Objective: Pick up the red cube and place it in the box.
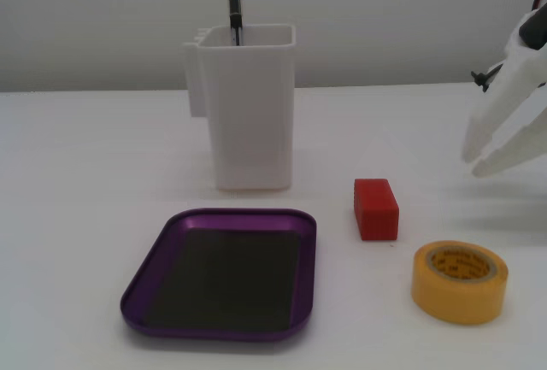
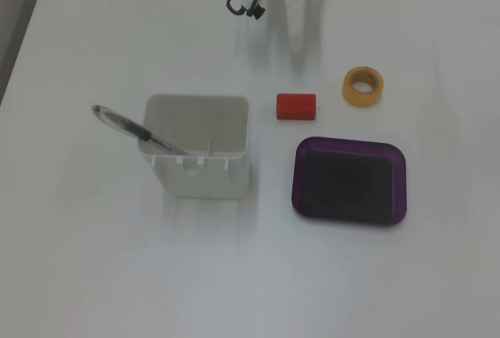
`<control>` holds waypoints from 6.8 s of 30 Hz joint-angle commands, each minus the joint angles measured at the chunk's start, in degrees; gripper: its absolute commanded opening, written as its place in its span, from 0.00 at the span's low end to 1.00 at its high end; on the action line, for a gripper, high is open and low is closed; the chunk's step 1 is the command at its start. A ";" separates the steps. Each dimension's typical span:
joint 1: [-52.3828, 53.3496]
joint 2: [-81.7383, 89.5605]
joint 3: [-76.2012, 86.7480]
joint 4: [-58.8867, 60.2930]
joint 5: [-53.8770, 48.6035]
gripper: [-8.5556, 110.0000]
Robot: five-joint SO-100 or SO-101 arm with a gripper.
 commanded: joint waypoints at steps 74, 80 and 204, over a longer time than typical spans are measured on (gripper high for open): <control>0.18 -103.89 -78.40 7.56 -0.18 0.24; 0.18 -106.26 -77.61 2.46 -0.18 0.23; -5.45 -58.71 -87.98 34.80 10.28 0.25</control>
